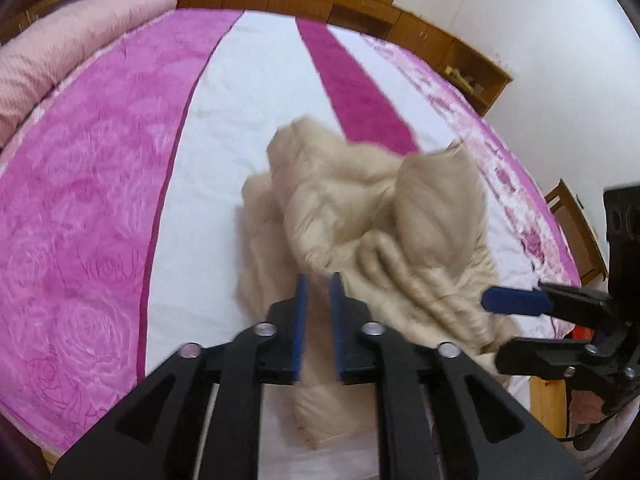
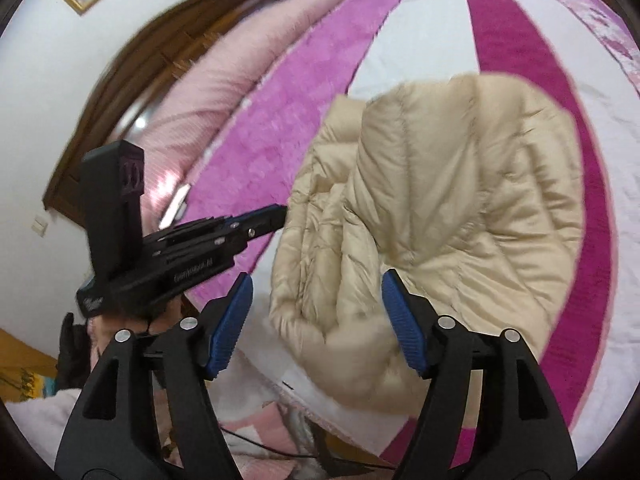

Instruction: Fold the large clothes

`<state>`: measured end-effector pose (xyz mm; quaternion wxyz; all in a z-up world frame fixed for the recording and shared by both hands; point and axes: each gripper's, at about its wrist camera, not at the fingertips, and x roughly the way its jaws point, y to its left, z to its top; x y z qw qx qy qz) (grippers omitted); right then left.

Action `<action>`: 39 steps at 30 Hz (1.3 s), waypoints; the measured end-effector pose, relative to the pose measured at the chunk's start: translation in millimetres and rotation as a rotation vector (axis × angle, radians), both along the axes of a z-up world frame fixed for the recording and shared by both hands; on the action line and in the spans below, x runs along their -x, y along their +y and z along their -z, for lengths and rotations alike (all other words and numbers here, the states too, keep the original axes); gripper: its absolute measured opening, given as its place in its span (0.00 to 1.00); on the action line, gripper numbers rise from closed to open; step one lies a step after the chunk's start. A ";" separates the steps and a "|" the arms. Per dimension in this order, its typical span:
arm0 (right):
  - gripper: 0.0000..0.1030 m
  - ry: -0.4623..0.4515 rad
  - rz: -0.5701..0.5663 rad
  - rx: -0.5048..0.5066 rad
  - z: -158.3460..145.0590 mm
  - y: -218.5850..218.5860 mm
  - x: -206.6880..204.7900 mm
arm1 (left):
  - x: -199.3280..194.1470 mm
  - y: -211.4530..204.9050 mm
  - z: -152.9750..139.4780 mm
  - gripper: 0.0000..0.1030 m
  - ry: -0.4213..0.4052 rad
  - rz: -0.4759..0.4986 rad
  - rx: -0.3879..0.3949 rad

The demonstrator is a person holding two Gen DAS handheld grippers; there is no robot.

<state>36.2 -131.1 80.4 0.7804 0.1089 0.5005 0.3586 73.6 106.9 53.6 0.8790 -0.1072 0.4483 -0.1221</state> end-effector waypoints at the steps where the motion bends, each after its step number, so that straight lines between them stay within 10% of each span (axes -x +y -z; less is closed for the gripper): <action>1: 0.66 -0.016 0.012 -0.007 -4.3 -9.7 3.2 | 0.5 -2.0 -5.7 0.40 -0.016 -0.003 0.013; 14: 0.66 0.036 0.339 0.020 49.9 -124.5 -7.7 | -44.4 -75.9 9.7 0.53 0.011 0.127 0.053; 16: 0.66 0.061 0.346 0.012 58.4 -121.7 -10.9 | -44.6 -75.8 16.2 0.31 0.019 0.115 0.051; 20: 0.67 0.066 0.273 -0.024 66.1 -108.2 -5.9 | -38.5 -63.7 22.1 0.13 0.036 0.093 0.044; 39: 0.68 -0.070 -0.004 0.117 73.6 -2.5 -4.2 | 6.4 22.9 63.7 0.14 0.063 -0.125 -0.059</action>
